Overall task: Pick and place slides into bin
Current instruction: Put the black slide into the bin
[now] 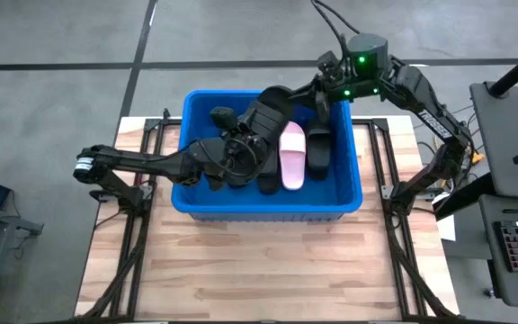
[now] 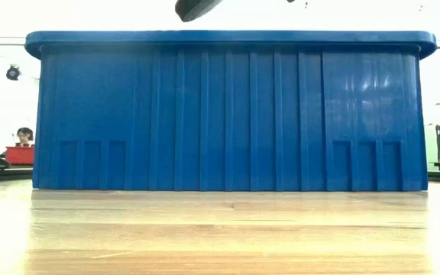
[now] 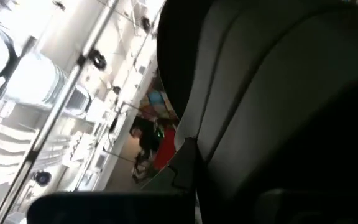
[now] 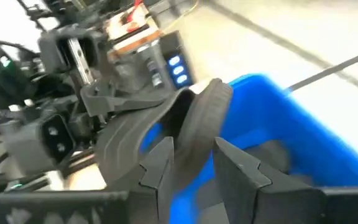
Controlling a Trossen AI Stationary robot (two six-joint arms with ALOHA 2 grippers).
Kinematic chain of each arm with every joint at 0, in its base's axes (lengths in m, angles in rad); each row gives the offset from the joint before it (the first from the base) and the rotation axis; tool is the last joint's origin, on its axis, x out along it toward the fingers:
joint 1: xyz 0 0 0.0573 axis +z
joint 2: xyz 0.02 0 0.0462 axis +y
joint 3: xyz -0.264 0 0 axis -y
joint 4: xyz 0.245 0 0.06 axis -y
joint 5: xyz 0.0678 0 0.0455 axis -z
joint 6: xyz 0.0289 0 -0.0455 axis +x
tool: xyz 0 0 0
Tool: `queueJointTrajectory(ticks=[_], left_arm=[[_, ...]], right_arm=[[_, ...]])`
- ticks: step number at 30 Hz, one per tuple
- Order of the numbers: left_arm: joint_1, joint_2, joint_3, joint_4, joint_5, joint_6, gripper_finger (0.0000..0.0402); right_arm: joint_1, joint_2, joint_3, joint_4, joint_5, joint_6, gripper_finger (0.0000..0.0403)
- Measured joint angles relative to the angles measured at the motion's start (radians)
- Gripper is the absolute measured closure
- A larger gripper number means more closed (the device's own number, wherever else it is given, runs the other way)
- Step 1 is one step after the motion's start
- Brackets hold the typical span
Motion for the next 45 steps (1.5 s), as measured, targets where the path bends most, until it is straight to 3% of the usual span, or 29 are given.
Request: queueJointTrajectory(ticks=[3, 9, 18, 22, 25, 33, 37, 45], left_arm=[[0.004, -0.009, -0.015, -0.027, -0.104, 0.007, 0.04], [0.012, -0.05, -0.066, -0.01, -0.127, -0.026, 0.04], [0.095, -0.068, -0.238, -0.068, -0.115, -0.29, 0.04], [0.133, -0.061, -0.306, -0.21, -0.108, -0.451, 0.04], [0.158, -0.061, -0.312, -0.388, -0.091, -0.687, 0.0401], [0.226, -0.057, -0.288, -0.852, 0.192, -1.233, 0.0401], [0.242, -0.038, -0.288, -0.972, 0.153, -1.326, 0.0401], [0.253, 0.083, -0.29, -0.988, 0.143, -1.38, 0.0402]], right_arm=[[-0.003, -0.022, 0.008, 0.0, 0.073, -0.057, 0.0299], [-0.01, -0.046, 0.006, -0.004, 0.241, -0.12, 0.0297], [-0.004, -0.094, 0.007, 0.009, 0.246, -0.061, 0.0312], [0.002, -0.112, 0.004, 0.002, 0.238, -0.027, 0.0316], [0.001, -0.134, 0.007, -0.012, 0.24, -0.018, 0.0318], [0.001, -0.15, 0.004, -0.075, 0.241, 0.007, 0.0319], [0.0, -0.154, 0.005, -0.098, 0.245, 0.004, 0.0319], [0.001, -0.154, 0.005, -0.128, 0.245, 0.002, 0.0319]])
